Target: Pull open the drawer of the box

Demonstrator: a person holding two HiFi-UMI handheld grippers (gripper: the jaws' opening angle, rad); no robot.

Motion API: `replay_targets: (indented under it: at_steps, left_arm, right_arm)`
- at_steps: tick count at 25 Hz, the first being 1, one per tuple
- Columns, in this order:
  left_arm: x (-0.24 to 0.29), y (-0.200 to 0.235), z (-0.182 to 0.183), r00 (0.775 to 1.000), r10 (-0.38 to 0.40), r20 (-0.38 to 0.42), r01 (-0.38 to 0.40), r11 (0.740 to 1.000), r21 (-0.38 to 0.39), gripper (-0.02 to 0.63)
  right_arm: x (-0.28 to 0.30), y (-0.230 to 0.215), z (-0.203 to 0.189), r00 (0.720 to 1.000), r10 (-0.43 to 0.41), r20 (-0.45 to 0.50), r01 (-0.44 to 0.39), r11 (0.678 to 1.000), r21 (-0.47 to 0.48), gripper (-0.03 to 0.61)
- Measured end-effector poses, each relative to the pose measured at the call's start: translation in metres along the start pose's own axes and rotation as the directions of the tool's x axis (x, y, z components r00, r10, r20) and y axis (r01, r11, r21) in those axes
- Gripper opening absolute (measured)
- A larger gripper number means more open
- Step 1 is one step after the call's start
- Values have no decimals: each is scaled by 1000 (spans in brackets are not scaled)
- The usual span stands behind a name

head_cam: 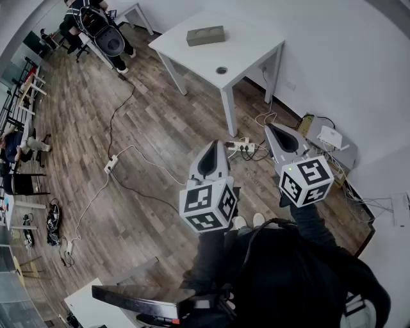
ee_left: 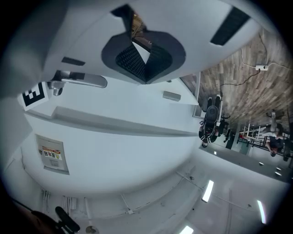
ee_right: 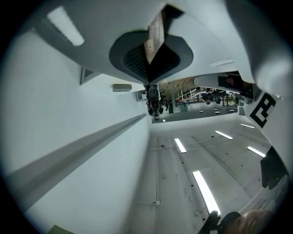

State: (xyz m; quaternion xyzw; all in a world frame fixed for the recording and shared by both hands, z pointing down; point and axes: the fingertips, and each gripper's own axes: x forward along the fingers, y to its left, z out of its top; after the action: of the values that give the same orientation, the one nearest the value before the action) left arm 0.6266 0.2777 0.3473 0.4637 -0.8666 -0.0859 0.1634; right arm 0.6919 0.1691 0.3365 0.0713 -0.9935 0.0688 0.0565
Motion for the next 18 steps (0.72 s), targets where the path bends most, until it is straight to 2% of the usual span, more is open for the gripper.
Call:
replay_targets:
  at_steps: [10, 18]
  left_arm:
    - [4, 6, -4, 1000, -5, -19, 5, 1000, -11, -5]
    - [1, 29, -17, 999, 17, -37, -19, 998, -56, -5]
  right_arm:
    - [9, 3, -3, 1000, -6, -10, 6, 1000, 3, -8]
    - [15, -2, -17, 999, -40, -19, 40, 999, 33, -9]
